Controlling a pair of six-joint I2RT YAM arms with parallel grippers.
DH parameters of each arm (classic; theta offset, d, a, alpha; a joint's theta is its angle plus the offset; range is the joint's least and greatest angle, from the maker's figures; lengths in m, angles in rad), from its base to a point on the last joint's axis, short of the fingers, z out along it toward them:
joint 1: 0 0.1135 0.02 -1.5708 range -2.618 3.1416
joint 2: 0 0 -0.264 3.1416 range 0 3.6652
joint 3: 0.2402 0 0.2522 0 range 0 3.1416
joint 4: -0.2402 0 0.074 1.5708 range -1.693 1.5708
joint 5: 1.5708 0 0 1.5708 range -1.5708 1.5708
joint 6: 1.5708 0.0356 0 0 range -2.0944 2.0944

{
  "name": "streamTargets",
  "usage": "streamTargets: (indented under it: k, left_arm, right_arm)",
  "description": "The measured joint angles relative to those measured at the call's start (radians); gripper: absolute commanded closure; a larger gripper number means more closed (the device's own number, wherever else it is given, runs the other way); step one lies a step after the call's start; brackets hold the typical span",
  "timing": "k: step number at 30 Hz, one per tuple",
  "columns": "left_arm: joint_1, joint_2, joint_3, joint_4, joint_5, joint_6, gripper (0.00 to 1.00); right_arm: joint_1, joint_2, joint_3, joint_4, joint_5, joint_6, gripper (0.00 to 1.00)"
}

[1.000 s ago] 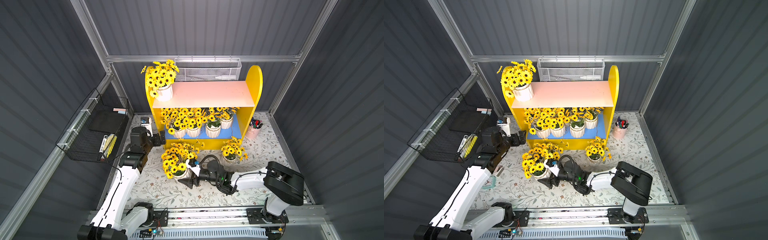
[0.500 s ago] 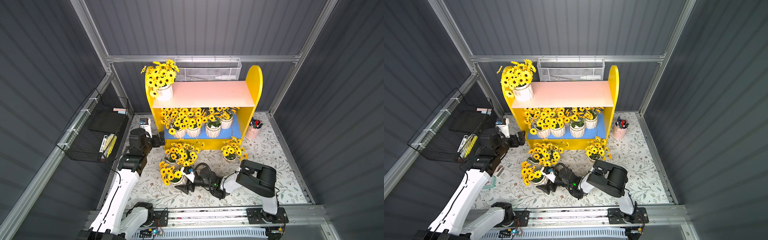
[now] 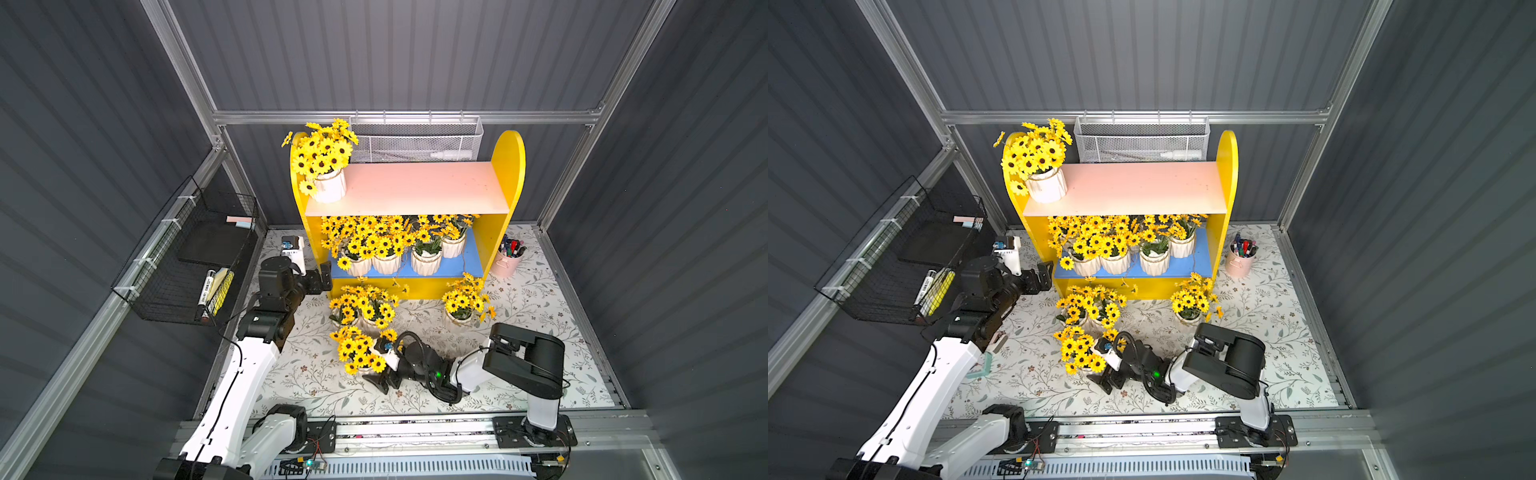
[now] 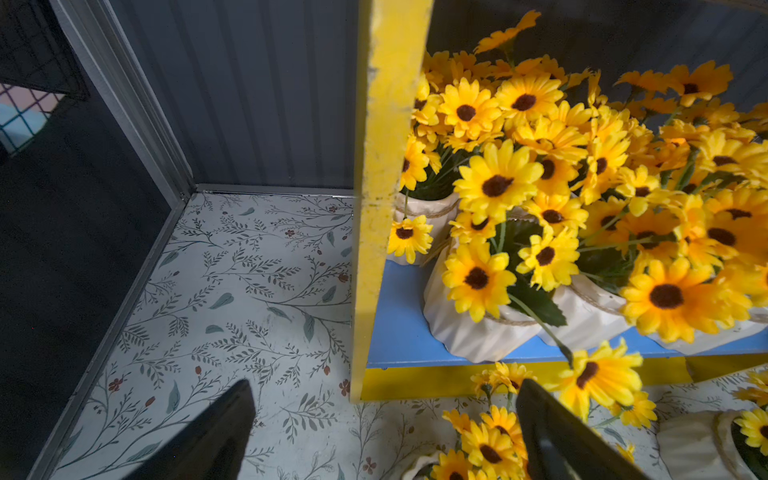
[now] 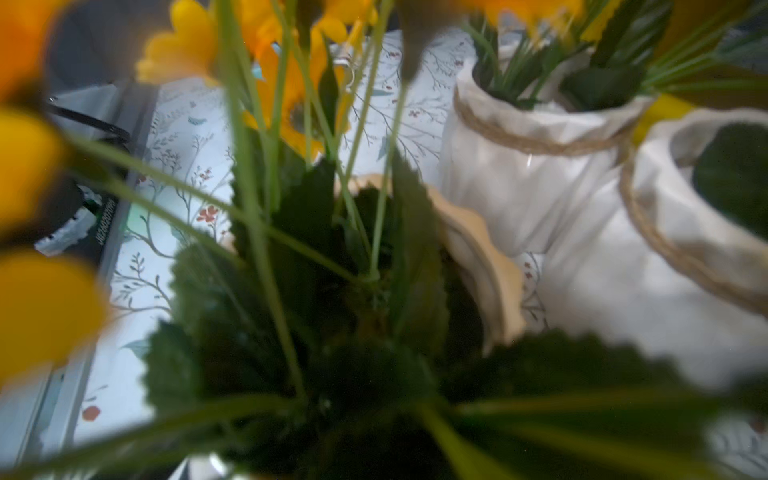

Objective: Take the sunflower pots off the shelves
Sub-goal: Place the sunflower pot at the center of the board.

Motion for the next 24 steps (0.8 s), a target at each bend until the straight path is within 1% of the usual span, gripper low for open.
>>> streamTargets:
  k: [7,10,13,17,21,24]
  left_arm:
    - [0.0,0.019,0.0,0.0,0.025,0.0,0.01]
    - [0.0,0.028,0.0,0.0,0.038,0.0,0.01]
    - [0.0,0.03,0.0,0.0,0.043,0.0,0.01]
    - [0.0,0.029,0.0,0.0,0.046,0.0,0.01]
    - [0.0,0.023,0.0,0.0,0.046,0.0,0.01]
    - [0.0,0.018,0.0,0.0,0.046,0.0,0.01]
  right_arm:
    - [0.002,-0.02,-0.062,-0.008,0.069,-0.024,0.01]
    - [0.002,-0.063,-0.116,-0.01,0.083,-0.021,0.02]
    - [0.002,-0.109,-0.128,-0.034,0.089,-0.005,0.05]
    - [0.002,-0.101,-0.037,-0.126,0.116,0.002,0.08]
    - [0.002,-0.043,0.042,-0.121,0.126,-0.005,0.12]
    - [0.002,0.01,0.079,-0.105,0.108,-0.014,0.15]
